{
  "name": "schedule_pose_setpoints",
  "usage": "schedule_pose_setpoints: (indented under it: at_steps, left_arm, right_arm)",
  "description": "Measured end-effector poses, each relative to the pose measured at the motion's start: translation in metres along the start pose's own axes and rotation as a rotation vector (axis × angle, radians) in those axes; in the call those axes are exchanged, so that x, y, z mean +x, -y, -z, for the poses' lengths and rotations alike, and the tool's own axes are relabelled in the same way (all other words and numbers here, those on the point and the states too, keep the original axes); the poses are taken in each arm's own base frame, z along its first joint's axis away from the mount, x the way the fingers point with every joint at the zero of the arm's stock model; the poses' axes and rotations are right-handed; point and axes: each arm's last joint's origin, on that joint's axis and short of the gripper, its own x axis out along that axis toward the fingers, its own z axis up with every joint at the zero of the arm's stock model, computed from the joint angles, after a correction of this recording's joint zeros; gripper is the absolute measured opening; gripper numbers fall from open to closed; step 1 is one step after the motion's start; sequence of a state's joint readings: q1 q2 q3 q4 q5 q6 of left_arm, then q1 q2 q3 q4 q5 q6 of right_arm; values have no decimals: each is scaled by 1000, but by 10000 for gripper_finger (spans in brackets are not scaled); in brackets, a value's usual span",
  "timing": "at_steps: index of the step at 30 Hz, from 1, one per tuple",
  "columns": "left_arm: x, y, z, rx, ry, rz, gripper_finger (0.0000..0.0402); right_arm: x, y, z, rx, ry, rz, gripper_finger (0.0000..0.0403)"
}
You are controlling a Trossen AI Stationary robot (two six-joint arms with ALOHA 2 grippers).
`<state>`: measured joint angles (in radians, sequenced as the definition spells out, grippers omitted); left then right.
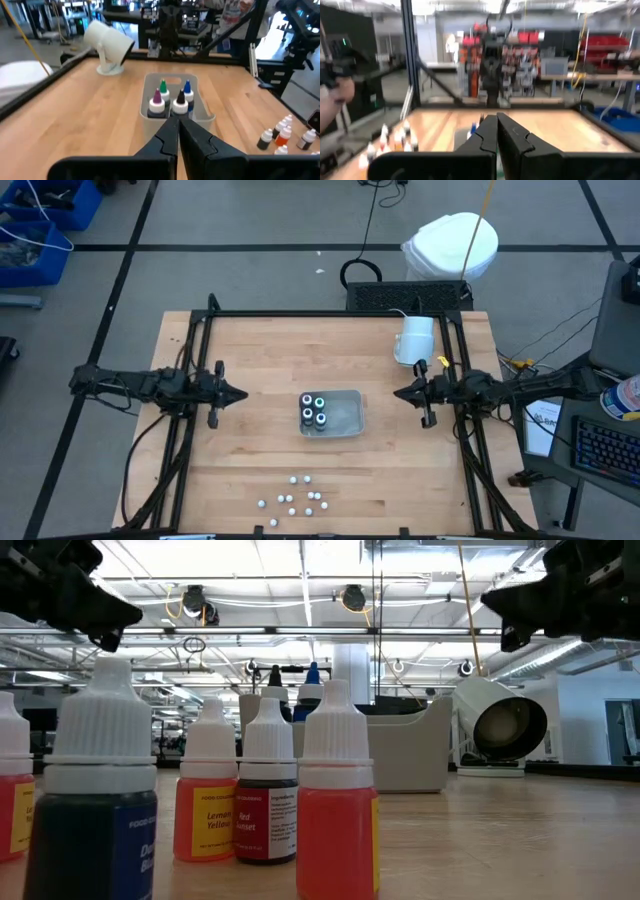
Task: Pick & Place food coloring
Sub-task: Put the small black food coloring into the gray bin
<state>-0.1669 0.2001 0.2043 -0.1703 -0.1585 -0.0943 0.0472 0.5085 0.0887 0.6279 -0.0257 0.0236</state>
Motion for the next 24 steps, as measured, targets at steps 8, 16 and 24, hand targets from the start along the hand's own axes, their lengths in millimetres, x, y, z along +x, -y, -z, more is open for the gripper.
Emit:
schedule_pose_setpoints:
  at_steps: [8, 16, 24]
  left_arm:
    - [8, 1, 3, 2, -52, -5, 23]
    - [11, 2, -1, 47, -20, -3, 24]
    - [11, 0, -4, 35, 18, -74, 24]
  right_arm:
    - [49, -20, -44, -1, -56, -104, 0]
    - [131, -48, -54, -9, -225, -65, 0]
    - [211, -75, -33, -18, -411, -49, 0]
